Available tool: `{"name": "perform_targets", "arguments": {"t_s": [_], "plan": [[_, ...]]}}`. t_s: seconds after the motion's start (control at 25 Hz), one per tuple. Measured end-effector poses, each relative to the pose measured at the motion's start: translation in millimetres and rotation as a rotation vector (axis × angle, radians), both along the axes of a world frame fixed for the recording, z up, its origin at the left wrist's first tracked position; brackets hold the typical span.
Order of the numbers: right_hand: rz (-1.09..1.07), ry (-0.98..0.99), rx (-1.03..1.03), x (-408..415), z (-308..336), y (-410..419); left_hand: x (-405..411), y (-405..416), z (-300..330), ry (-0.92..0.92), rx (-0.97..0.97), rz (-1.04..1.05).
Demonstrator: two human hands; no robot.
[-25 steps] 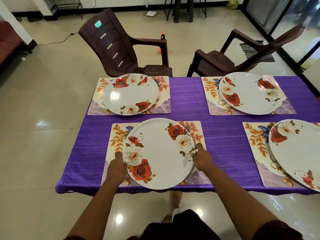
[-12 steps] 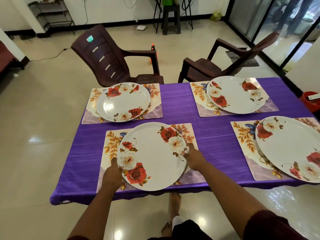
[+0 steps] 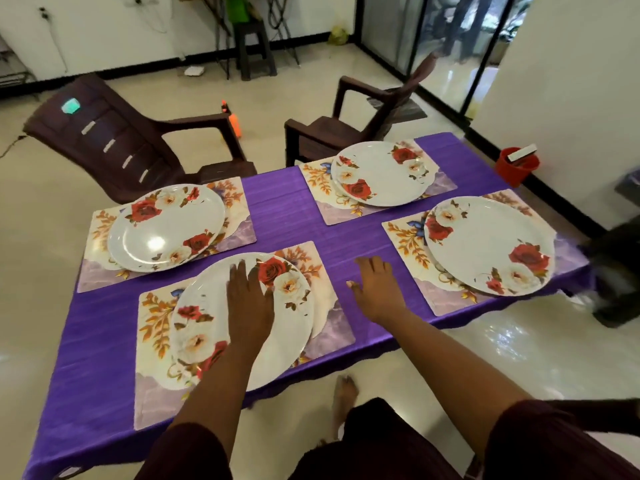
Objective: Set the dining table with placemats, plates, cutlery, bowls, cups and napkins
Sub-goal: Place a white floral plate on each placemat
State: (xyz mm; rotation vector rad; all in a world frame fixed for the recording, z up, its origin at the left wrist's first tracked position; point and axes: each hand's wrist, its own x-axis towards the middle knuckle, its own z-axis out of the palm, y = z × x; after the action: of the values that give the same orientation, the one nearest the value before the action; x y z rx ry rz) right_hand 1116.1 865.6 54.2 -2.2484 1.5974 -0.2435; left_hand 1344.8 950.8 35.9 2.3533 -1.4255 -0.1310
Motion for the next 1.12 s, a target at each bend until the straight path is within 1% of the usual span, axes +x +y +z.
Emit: {"name": "perform_targets", "arguments": {"t_s": [0.16,0.32,0.4,0.56,0.68,0.84,0.92,1.04,1.12], "plan": [[-0.130,0.095,-0.075,-57,11,-13,-66,-51,1,0.002,-0.011,-0.258],[-0.259,0.201,-0.107,-126,8,-31,-139,-106,-1,0.130,-0.046,-0.467],[-0.338,0.206,-0.101,-162,6,-45,-181,-144,2,0.117,-0.054,-0.585],[-0.441,0.179,-0.128,-237,9,-78,-272,-214,10,0.095,-0.105,-0.759],[-0.511,0.230,-0.127,-300,12,-101,-344,-252,7,0.121,-0.081,-0.856],[-0.607,0.306,-0.067,-378,12,-106,-428,-283,-2,0.145,-0.050,-0.966],[-0.685,0.302,-0.052,-419,13,-101,-476,-291,-4,0.170,-0.032,-1.012],[-0.811,0.309,-0.039,-478,16,-88,-547,-292,-3,0.157,-0.008,-1.140],[-0.858,0.303,-0.012,-508,20,-83,-580,-292,-1,0.197,0.010,-1.178]]}}
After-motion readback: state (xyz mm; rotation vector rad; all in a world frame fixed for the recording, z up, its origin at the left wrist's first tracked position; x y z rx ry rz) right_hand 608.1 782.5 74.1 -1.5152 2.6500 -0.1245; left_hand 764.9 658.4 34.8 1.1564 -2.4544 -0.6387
